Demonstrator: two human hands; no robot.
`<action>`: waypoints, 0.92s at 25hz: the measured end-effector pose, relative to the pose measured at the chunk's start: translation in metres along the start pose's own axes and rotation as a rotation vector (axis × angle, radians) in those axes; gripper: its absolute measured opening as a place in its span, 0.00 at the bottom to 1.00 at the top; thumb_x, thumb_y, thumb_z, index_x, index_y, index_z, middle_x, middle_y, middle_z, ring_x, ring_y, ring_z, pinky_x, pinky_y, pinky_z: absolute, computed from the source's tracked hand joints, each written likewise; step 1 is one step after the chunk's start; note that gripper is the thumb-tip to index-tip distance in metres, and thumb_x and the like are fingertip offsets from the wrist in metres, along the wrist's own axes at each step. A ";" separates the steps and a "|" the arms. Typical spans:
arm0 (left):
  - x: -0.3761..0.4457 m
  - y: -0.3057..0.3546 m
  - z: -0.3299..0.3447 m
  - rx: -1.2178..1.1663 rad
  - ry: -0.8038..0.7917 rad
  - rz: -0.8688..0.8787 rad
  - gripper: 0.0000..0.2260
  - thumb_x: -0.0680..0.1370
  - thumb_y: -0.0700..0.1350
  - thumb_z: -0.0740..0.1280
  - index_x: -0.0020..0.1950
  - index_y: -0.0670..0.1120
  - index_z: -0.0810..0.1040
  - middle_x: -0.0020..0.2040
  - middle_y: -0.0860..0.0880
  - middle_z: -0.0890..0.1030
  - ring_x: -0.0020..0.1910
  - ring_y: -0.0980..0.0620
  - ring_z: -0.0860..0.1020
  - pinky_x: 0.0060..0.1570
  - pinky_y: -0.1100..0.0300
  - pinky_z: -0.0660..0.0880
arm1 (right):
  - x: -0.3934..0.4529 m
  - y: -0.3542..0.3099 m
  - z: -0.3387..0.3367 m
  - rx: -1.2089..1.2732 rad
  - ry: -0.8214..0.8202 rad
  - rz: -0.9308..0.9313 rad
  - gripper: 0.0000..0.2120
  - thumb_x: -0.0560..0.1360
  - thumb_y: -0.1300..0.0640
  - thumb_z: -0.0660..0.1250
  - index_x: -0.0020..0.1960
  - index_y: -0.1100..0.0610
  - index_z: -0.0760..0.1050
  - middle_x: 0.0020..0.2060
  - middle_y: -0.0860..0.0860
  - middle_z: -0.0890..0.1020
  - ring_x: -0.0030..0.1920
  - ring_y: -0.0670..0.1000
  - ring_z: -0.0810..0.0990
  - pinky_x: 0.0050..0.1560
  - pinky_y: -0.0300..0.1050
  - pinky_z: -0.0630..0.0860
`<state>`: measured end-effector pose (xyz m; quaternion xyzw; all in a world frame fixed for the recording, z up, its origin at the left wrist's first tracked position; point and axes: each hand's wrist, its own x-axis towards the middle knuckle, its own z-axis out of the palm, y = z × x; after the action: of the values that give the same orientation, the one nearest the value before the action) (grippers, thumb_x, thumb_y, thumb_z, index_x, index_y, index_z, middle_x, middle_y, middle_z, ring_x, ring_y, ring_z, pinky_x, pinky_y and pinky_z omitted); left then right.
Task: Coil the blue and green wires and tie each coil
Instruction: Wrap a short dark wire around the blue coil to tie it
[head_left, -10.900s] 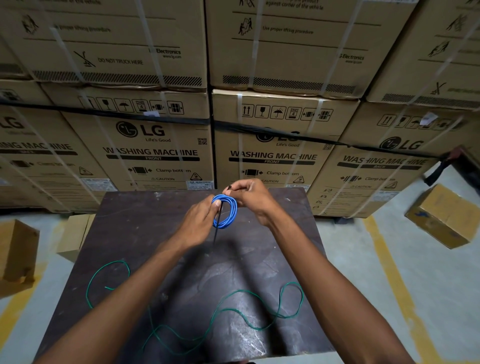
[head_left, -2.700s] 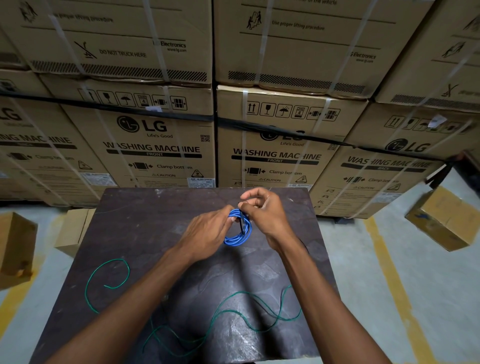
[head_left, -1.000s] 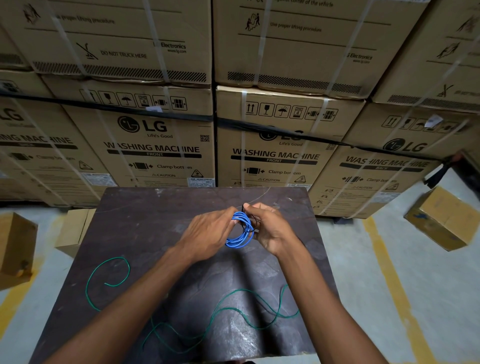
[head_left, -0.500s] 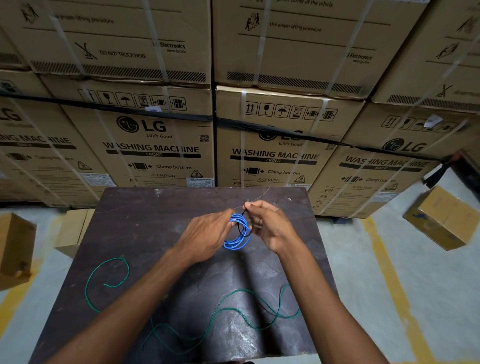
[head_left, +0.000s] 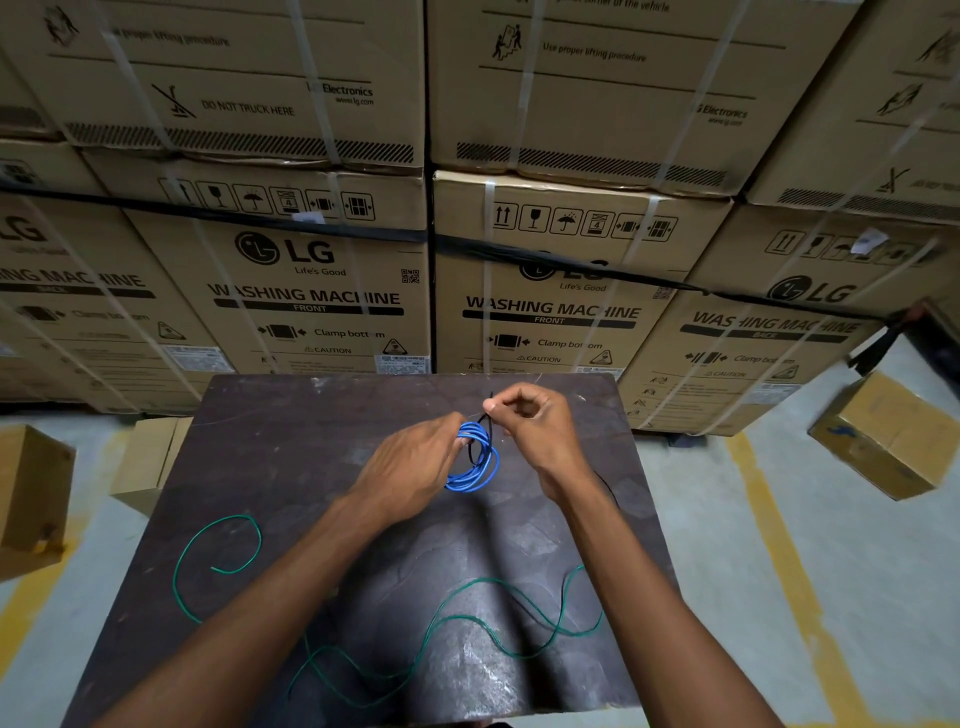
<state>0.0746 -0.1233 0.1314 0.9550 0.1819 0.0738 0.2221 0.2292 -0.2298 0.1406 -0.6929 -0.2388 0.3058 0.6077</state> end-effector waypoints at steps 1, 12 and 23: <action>0.001 -0.001 0.000 -0.023 0.004 -0.008 0.07 0.85 0.50 0.55 0.53 0.49 0.69 0.49 0.47 0.79 0.47 0.40 0.77 0.46 0.45 0.74 | 0.001 0.002 0.001 -0.009 0.000 -0.018 0.05 0.75 0.64 0.75 0.41 0.57 0.83 0.35 0.48 0.84 0.38 0.44 0.80 0.40 0.35 0.75; 0.001 0.000 -0.006 -0.114 0.057 -0.023 0.13 0.84 0.45 0.59 0.69 0.53 0.66 0.55 0.45 0.81 0.52 0.41 0.78 0.50 0.46 0.76 | 0.000 0.002 0.011 0.046 0.010 -0.077 0.04 0.75 0.65 0.74 0.43 0.58 0.83 0.37 0.50 0.85 0.38 0.43 0.80 0.41 0.35 0.75; 0.000 0.001 -0.003 -0.099 0.095 0.050 0.05 0.83 0.44 0.60 0.57 0.51 0.69 0.47 0.48 0.78 0.45 0.43 0.76 0.44 0.47 0.74 | 0.009 -0.011 0.012 -0.031 0.029 -0.173 0.09 0.75 0.66 0.73 0.38 0.56 0.79 0.33 0.47 0.78 0.36 0.44 0.72 0.41 0.38 0.71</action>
<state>0.0740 -0.1228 0.1344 0.9425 0.1646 0.1334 0.2585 0.2277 -0.2137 0.1489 -0.6832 -0.2938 0.2386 0.6245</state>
